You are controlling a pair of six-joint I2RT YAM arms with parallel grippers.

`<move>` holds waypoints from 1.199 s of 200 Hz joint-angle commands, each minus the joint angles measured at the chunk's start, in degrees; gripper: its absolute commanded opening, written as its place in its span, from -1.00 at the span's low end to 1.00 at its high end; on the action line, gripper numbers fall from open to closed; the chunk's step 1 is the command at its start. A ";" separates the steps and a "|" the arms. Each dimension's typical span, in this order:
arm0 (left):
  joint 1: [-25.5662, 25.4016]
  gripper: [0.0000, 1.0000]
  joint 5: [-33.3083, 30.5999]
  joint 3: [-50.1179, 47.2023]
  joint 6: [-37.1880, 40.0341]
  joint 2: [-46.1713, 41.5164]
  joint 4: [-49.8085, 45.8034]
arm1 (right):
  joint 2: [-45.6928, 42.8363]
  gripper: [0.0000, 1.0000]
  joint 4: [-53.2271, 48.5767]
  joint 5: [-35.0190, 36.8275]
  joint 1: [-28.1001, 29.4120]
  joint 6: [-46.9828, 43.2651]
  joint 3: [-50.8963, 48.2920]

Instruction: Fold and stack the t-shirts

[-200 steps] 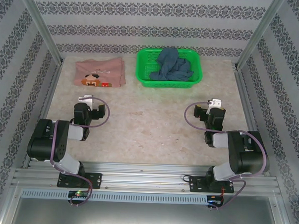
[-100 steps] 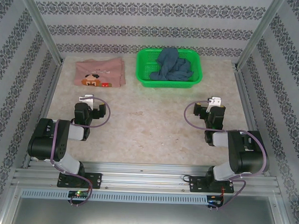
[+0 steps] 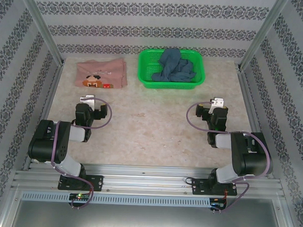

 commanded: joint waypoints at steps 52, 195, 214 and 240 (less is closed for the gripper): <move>-0.45 1.00 -0.72 0.87 1.26 0.58 3.04 | 0.35 0.96 2.34 -2.41 -0.27 -0.35 0.78; -2.91 1.00 7.11 74.57 -22.01 19.90 -80.29 | 10.22 0.96 -87.41 -19.03 11.02 17.53 71.28; -2.48 1.00 7.14 77.78 -23.22 24.75 -79.94 | 16.90 0.97 -88.52 -21.35 12.00 18.40 78.04; 0.30 1.00 6.63 78.72 -26.35 28.81 -76.61 | 24.24 0.96 -86.48 -22.04 13.45 20.82 83.79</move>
